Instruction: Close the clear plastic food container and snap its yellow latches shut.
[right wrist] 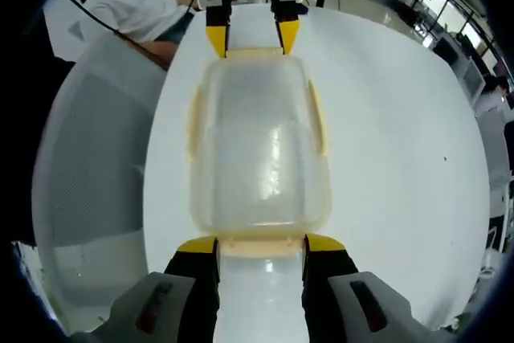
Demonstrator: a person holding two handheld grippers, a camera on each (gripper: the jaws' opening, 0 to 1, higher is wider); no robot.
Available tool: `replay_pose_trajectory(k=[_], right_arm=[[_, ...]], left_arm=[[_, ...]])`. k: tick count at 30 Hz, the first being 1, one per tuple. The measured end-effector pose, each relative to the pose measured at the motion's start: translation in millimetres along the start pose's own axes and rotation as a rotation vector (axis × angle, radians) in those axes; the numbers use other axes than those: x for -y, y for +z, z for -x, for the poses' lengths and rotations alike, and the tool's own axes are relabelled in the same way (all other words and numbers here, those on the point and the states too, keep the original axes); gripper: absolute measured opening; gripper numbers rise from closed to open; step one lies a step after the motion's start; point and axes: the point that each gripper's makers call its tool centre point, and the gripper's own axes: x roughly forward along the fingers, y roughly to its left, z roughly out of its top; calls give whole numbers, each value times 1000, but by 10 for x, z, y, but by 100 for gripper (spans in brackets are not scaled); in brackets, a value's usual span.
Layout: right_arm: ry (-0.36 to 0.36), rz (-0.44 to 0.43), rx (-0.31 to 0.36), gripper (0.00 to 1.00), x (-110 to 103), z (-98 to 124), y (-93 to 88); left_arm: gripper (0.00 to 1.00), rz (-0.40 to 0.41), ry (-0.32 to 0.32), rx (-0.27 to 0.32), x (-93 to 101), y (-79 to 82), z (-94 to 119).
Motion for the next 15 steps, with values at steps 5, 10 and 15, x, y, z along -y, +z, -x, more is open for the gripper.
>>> replay_pose_trajectory(k=[5,10,15], right_arm=[[1,2,-5,38,13,28,-77],[4,-3,-7,38,12,37,-167],[5,-11,-18,38,7,47,-244]], left_arm=[[38,6,-1,3,-6,77,-31],[38,2,-6,5,-7,152,-71],[38,0,-15,4,-13,230,-118]])
